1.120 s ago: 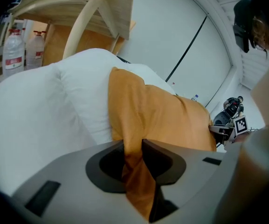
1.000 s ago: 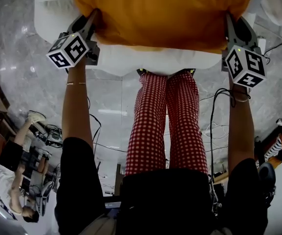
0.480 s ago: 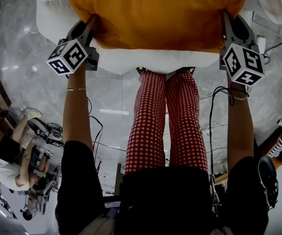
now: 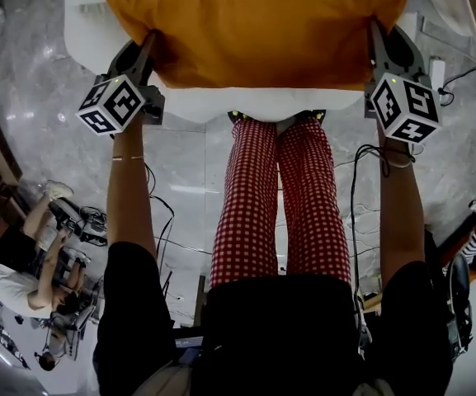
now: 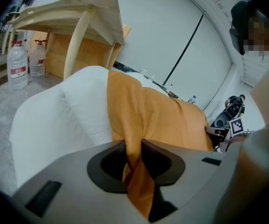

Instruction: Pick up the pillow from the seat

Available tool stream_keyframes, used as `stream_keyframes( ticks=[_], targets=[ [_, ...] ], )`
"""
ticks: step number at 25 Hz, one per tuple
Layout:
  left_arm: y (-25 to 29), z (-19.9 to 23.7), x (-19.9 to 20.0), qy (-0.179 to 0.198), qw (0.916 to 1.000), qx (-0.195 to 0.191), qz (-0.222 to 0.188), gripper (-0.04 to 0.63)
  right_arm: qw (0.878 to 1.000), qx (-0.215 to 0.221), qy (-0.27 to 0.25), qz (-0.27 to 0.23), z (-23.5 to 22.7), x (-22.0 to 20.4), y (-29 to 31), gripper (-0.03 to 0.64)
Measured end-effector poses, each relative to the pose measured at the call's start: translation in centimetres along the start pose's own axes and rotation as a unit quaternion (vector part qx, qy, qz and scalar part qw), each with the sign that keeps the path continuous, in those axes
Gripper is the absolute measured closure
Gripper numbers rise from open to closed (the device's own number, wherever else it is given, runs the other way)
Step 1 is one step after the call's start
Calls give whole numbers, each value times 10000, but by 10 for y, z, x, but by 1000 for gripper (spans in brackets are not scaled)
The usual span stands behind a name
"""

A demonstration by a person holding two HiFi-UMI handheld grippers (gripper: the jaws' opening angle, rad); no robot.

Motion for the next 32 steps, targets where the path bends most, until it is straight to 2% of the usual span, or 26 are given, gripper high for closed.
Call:
stream_keyframes(
  ticks=[13,22,32],
  targets=[
    [-17,-25,4,51,10000,-20,35,497,9999,29,99,-27,-11,3,-23,532],
    [-40,-46,7,71,9998,143,-90,497,9996,138,226,-81,-14,5,-44,532],
    [-59,-68,7,-40,9997,34,-248,497,9982,206,503,-262,-24,13,-69,532]
  ],
)
Point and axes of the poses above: the fingertips, and each gripper's own axes: y forward along the fingers, z to its left, x out of its top, the point moved 10 cm from there along -y, backward along the fingers, and after that the axes turned 7 degrees about z, right-handed, at the moved point
